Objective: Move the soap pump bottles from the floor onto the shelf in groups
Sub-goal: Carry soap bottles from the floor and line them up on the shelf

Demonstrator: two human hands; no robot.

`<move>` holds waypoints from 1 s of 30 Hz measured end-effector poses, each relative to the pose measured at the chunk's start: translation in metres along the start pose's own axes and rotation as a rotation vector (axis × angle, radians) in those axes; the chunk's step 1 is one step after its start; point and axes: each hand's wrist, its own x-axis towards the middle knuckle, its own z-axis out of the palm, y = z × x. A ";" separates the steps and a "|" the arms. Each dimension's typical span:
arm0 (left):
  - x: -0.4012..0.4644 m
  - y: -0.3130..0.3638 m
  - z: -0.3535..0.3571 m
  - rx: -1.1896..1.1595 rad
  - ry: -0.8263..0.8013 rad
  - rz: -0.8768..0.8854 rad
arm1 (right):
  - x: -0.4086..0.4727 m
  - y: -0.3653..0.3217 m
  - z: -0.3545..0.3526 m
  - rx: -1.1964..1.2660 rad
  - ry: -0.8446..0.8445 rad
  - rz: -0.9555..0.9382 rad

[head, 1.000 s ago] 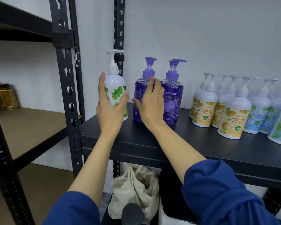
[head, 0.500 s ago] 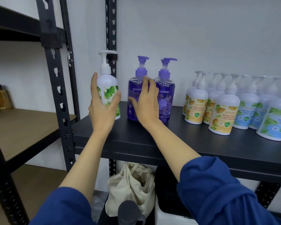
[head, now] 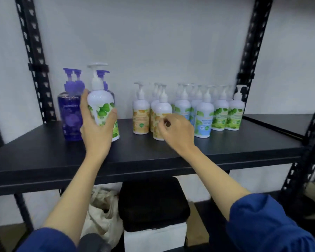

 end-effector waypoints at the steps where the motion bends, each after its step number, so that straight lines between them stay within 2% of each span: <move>1: -0.007 0.006 0.017 -0.038 -0.008 0.009 | 0.001 0.021 -0.013 -0.025 -0.017 0.061; 4: -0.027 0.022 0.066 -0.152 -0.038 0.024 | 0.004 0.088 -0.045 -0.163 -0.204 0.281; 8: -0.051 0.042 0.129 -0.269 -0.089 0.000 | 0.012 0.169 -0.075 -0.430 -0.604 0.499; 11: -0.068 0.054 0.173 -0.329 -0.144 0.032 | 0.020 0.215 -0.101 -0.373 -0.843 0.579; 14: -0.084 0.064 0.215 -0.364 -0.224 0.029 | 0.021 0.245 -0.127 -0.246 -1.029 0.522; 18: -0.097 0.069 0.268 -0.376 -0.320 -0.016 | 0.013 0.256 -0.137 -0.232 -1.071 0.409; 23: -0.106 0.062 0.319 -0.289 -0.391 -0.186 | 0.009 0.256 -0.136 -0.255 -1.038 0.365; 30: -0.103 0.032 0.348 -0.106 -0.504 -0.316 | 0.007 0.258 -0.137 -0.258 -1.005 0.362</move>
